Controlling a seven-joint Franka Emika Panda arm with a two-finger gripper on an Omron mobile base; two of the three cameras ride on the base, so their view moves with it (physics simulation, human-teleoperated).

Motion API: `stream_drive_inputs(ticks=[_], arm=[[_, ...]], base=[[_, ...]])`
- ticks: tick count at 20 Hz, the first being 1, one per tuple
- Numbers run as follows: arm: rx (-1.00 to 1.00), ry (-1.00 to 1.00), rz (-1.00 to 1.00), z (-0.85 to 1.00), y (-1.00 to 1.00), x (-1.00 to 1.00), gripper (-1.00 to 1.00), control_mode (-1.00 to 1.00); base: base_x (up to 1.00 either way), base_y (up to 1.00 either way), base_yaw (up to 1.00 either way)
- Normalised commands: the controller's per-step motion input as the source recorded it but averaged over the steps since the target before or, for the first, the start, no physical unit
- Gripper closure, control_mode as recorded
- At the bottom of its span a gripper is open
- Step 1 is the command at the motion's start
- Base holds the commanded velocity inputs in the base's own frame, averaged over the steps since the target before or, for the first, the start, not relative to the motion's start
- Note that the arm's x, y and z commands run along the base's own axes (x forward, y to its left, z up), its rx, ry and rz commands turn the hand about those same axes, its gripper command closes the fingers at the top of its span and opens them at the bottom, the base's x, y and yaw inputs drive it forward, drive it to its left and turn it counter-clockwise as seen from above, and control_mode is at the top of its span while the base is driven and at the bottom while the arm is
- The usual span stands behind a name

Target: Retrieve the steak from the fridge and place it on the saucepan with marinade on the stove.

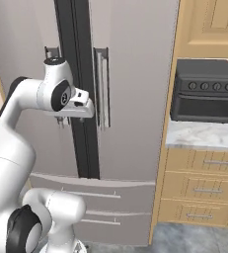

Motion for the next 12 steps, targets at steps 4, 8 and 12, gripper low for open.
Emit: stream_drive_inputs(ticks=[4, 8, 12], arm=[[0.0, 0.0, 0.0, 0.0, 0.0, 0.0, -1.0, 1.0], [0.0, 0.0, 0.0, 0.0, 0.0, 0.0, -1.0, 1.0], [0.0, 0.0, 0.0, 0.0, 0.0, 0.0, -1.0, 1.0]], base=[[0.5, 0.0, 0.0], [0.31, 0.0, 0.0], [0.18, 0.0, 0.0]])
